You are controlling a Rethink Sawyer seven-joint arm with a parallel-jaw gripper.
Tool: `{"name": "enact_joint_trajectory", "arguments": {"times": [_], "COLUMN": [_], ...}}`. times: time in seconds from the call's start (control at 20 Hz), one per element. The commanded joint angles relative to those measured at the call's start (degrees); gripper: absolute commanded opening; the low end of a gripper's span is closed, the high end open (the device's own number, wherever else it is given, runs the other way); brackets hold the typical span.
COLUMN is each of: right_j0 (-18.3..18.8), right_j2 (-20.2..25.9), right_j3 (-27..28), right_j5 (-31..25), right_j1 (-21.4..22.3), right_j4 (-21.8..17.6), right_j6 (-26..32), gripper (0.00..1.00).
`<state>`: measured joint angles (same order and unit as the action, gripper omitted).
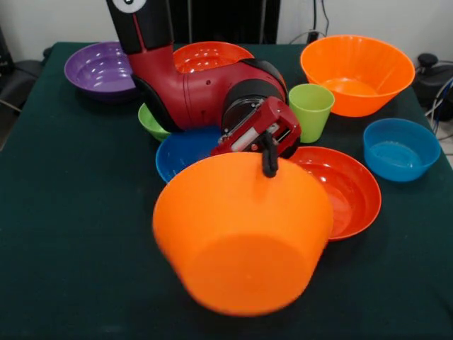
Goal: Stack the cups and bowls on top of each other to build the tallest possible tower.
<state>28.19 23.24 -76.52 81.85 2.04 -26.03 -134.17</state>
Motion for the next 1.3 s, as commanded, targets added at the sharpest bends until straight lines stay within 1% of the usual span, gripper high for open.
{"name": "enact_joint_trajectory", "arguments": {"times": [0.05,0.3,0.85,1.1,1.3], "right_j0": [-1.5,-1.3,-1.5,-1.9,-2.7], "right_j2": [0.9,1.2,1.4,1.9,2.3], "right_j3": [4.8,4.4,5.8,3.5,1.5], "right_j5": [-3.9,-3.5,-4.3,-3.8,-5.8], "right_j1": [0.8,0.7,-0.7,-0.6,0.5], "right_j4": [-3.1,-3.0,-2.9,-1.0,0.1], "right_j6": [-12.0,-12.4,-13.0,-11.9,-11.8], "gripper": [1.00,1.00,1.00,1.00,1.00]}}
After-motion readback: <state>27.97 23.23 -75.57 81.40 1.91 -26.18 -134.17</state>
